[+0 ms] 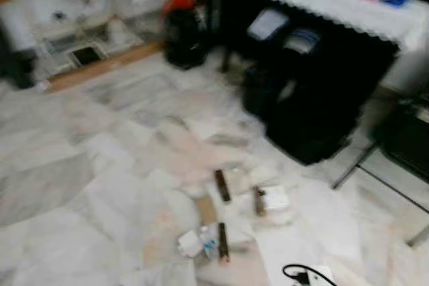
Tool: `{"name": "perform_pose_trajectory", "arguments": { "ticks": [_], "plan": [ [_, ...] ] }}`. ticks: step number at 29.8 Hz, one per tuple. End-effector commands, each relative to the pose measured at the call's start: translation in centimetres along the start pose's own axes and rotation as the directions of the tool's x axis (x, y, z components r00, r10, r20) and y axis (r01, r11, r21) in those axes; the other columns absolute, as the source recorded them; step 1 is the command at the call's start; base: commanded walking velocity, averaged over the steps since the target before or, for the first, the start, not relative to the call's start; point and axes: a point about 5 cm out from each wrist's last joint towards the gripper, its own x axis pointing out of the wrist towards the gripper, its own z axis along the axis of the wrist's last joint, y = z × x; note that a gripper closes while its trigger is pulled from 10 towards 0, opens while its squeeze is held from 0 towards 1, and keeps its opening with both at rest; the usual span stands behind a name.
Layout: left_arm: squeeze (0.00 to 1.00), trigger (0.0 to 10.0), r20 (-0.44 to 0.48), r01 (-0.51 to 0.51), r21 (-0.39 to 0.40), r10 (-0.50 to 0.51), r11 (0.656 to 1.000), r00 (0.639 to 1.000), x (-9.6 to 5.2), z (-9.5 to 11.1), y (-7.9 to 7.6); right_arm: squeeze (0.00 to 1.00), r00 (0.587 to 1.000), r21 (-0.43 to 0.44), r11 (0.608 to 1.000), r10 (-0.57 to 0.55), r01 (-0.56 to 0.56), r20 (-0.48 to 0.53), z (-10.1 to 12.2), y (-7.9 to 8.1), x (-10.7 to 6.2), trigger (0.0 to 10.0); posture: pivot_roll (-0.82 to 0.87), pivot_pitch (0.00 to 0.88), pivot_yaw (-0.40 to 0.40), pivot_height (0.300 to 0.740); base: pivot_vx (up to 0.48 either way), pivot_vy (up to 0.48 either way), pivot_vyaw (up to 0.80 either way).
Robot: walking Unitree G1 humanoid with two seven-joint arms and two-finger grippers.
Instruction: Sweep floor
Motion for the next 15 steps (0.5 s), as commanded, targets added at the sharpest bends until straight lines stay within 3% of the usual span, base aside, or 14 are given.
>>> {"name": "perform_pose_trajectory", "arguments": {
  "ticks": [1,15],
  "plan": [
    [0.00,10.0,-0.025,0.024,-0.007,-0.025,1.000,0.999,0.04,-0.69,-0.87,0.00,1.000,0.025,1.000,-0.003,0.003,0.003,0.14,-0.01,0.06,10.0,0.03,0.085,-0.028,0.740,0.000,0.000,0.00],
    [0.00,10.0,-0.005,-0.015,-0.003,0.015,1.000,1.000,-0.15,-0.63,-0.31,0.00,0.998,0.018,0.999,-0.052,0.051,0.042,0.42,-0.25,0.00,10.0,0.02,0.086,-0.027,0.740,0.000,0.000,0.00]
  ]
}}
